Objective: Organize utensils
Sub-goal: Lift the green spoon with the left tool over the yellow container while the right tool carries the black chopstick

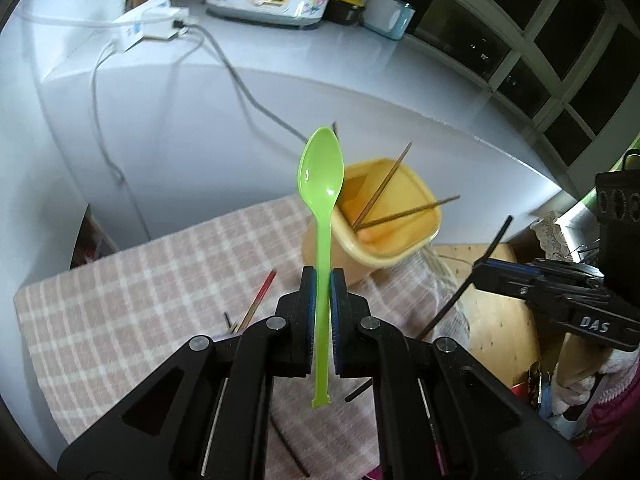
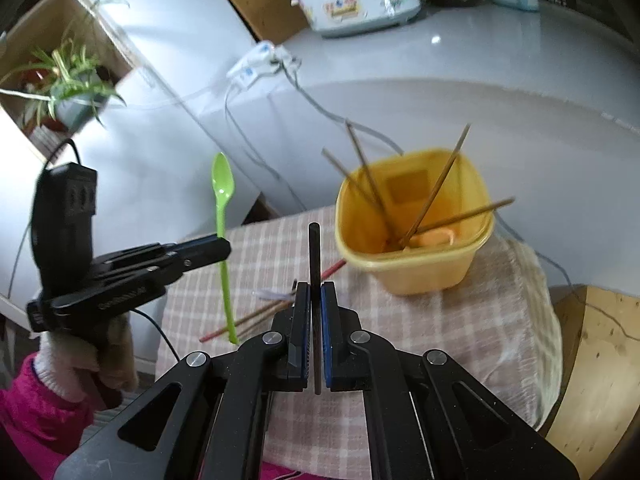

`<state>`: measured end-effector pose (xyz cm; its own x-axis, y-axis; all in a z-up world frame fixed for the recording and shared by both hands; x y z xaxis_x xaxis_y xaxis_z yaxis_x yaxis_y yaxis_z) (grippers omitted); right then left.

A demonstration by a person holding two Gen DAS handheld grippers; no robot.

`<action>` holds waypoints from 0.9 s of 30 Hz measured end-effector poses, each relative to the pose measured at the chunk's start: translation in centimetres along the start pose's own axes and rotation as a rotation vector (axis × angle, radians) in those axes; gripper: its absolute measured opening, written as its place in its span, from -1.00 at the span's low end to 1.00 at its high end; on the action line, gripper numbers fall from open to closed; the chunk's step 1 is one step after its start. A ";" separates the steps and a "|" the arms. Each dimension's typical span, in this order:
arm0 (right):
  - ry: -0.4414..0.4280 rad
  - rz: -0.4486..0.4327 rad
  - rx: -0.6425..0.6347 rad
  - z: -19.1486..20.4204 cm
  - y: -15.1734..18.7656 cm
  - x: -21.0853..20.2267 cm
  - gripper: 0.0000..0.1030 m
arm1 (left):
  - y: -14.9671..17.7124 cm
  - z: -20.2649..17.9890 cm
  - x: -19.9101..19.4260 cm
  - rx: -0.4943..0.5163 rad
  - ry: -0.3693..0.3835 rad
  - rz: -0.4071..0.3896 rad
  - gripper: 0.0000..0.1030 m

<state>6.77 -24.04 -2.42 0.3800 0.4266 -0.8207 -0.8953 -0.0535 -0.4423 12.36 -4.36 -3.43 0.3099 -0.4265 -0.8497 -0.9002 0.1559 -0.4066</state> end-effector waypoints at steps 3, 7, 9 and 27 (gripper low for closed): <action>-0.015 -0.028 0.006 -0.5 -0.9 -1.9 -0.93 | -1.2 -0.6 0.2 -0.001 0.011 -0.021 -0.91; -0.027 -0.055 -0.009 -1.1 -1.9 -3.8 -0.93 | -2.3 -1.4 0.6 0.001 0.034 -0.038 -0.91; -0.033 -0.075 -0.025 -1.2 -2.5 -4.9 -0.93 | -2.8 -1.8 1.0 -0.001 0.038 -0.040 -0.91; -0.040 -0.208 -0.098 -3.1 -7.3 -10.1 -0.93 | -6.9 -5.3 2.9 0.009 0.038 -0.116 -0.91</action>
Point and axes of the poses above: each gripper's, at about its wrist camera, not at the fingertips, and x roughly the way its jaws point, z to its left, y to its underside, the point moved 1 cm from there along x, roughly the way its jaws point, and after that the axes turned 7 degrees about z, right-handed, at the moved point
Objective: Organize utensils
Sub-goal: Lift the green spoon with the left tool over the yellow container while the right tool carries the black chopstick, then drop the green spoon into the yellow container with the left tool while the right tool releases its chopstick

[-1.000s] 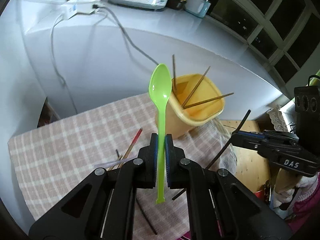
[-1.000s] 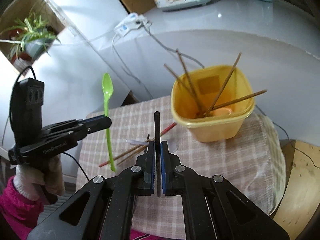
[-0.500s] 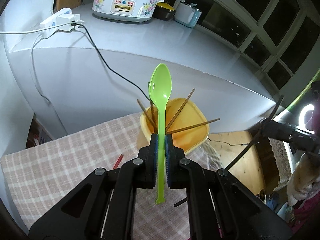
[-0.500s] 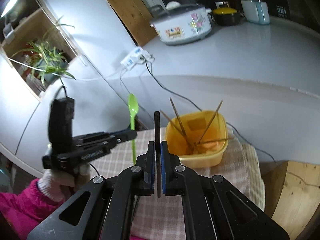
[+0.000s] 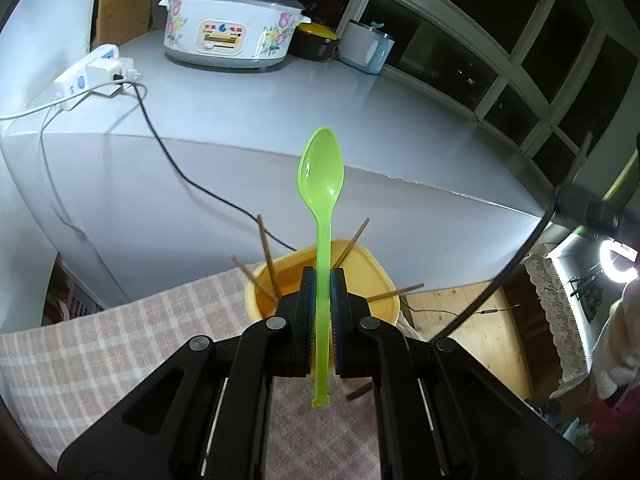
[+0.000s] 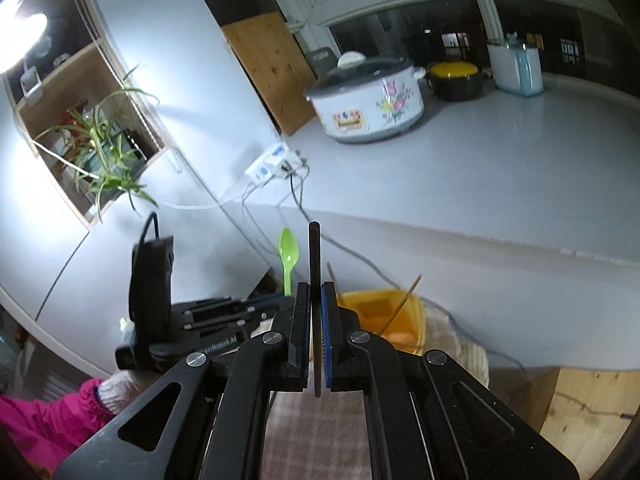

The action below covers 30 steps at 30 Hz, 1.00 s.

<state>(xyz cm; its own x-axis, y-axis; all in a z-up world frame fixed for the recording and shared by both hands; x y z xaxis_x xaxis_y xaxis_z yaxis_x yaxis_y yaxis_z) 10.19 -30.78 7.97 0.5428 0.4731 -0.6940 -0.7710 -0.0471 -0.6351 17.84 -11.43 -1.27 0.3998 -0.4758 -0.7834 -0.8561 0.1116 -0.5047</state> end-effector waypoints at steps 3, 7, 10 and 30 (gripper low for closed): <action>0.013 -0.026 -0.009 -0.7 -0.9 -0.5 -0.93 | -0.4 -0.1 0.6 -0.014 -0.009 -0.012 -0.91; 0.034 -0.043 -0.016 -1.8 -1.8 -0.3 -0.93 | -1.0 0.0 1.5 -0.030 -0.022 -0.026 -0.91; 0.046 -0.041 -0.025 -2.4 -2.2 0.4 -0.93 | -1.5 0.1 2.4 -0.033 -0.044 -0.031 -0.91; 0.080 0.090 -0.015 -5.7 -0.3 7.0 -0.93 | 0.0 -0.4 6.5 -0.030 -0.090 -0.014 -0.91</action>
Point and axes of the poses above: each gripper's, at about its wrist camera, not at the fingertips, and x roughly the way its jaws point, z to its left, y to its underside, the point moved 1 cm from there along x, roughly the way its jaws point, and after that the axes turned 7 degrees about z, right-handed, at the moved point
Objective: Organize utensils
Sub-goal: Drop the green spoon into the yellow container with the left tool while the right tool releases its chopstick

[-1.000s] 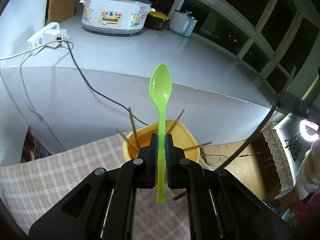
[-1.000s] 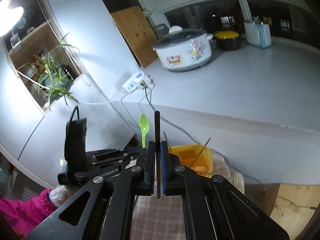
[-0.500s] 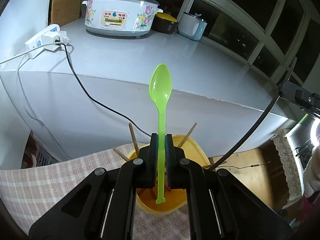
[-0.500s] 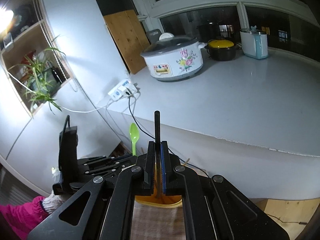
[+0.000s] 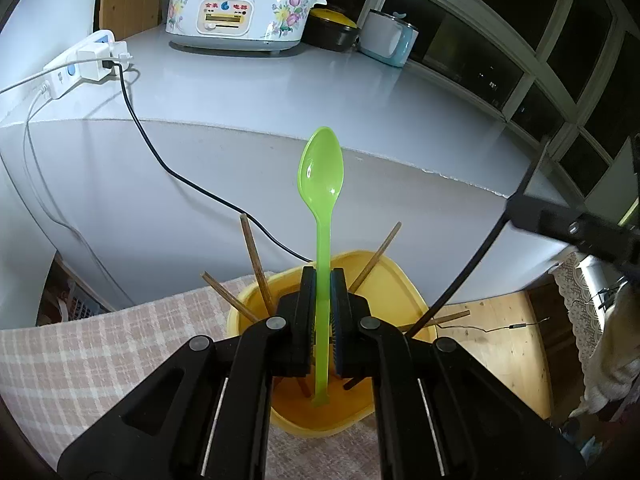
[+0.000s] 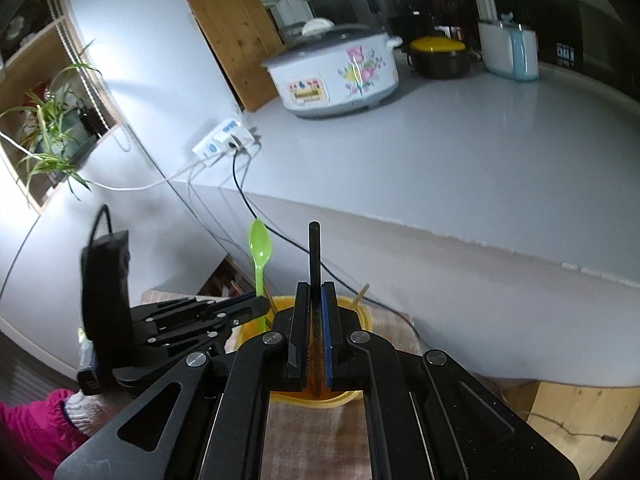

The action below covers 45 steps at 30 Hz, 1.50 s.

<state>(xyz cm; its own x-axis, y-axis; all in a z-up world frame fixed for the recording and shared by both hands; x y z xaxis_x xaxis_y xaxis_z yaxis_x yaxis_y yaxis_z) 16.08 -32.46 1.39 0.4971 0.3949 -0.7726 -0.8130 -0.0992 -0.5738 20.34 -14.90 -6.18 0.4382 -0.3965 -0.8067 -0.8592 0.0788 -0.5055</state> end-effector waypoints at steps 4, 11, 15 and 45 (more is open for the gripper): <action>0.002 0.030 0.012 -0.4 0.6 1.2 -0.93 | 0.5 -0.1 0.0 0.000 0.011 0.010 -0.91; 0.010 0.080 0.048 -1.6 1.7 2.9 -0.93 | 1.5 -0.4 -0.6 0.015 0.028 0.024 -0.91; 0.015 0.105 0.065 -2.0 2.2 3.7 -0.92 | 1.8 -0.4 -0.9 0.015 0.040 0.034 -0.91; 0.089 0.096 0.131 -0.4 3.5 2.6 -0.36 | 4.4 5.2 -6.9 -0.010 0.024 0.023 -0.91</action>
Point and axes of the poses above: each gripper's, at about its wrist camera, not at the fingertips, and x roughly the way its jaws point, z to its left, y to its underside, the point moved 1 cm from there along x, roughly the way its jaws point, and after that the axes turned 7 degrees about z, right-handed, at the moved point
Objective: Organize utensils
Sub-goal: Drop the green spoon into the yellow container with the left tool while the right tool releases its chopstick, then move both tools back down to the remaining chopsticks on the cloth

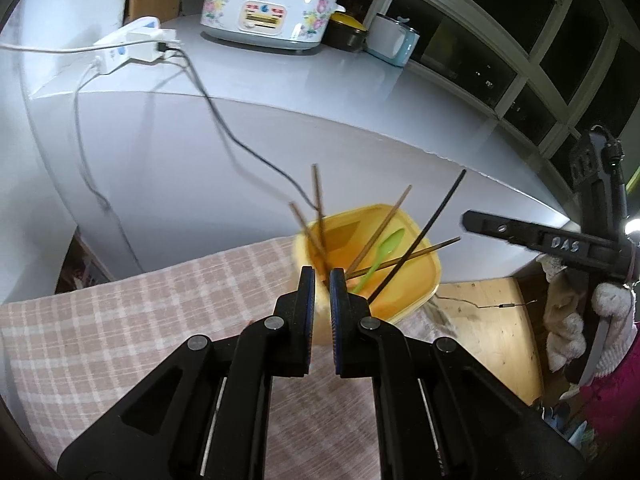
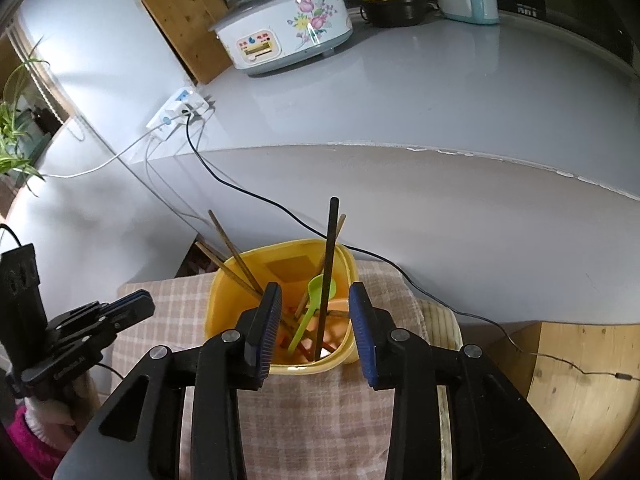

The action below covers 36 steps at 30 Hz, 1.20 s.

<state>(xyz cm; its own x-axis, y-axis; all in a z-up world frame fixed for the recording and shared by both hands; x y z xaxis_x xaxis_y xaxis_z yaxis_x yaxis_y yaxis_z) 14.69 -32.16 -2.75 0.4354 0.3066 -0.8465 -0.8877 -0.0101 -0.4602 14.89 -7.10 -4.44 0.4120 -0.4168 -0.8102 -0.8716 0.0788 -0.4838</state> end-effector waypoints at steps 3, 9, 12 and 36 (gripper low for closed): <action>-0.007 -0.022 0.020 0.3 0.2 -0.8 -0.36 | 0.7 1.6 -0.9 -0.011 -0.021 0.005 -0.91; -0.044 -0.049 0.030 1.3 1.2 -2.3 -0.36 | 3.5 6.1 -2.7 -0.068 -0.079 0.048 -0.91; -0.070 -0.036 0.024 2.1 2.1 -2.7 -0.36 | 5.6 8.9 -3.5 -0.119 -0.103 0.076 -0.91; -0.190 0.331 0.032 10.7 12.9 8.1 -0.36 | 12.6 14.7 -2.9 -0.099 -0.111 0.259 -0.91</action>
<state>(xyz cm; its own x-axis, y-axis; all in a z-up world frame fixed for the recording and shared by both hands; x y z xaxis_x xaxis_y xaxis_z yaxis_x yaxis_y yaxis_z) 5.17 -19.61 -12.66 0.0914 0.4626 -0.8818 -0.9813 -0.1091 -0.1589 6.61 8.44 -13.09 0.1942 -0.2926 -0.9363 -0.9710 0.0787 -0.2259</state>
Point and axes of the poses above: each gripper's, at about its wrist camera, not at the fingertips, and x roughly the way its jaws point, z to its left, y to its underside, the point moved 1 cm from there along x, roughly the way its jaws point, and after that the axes turned 7 degrees about z, right-handed, at the moved point
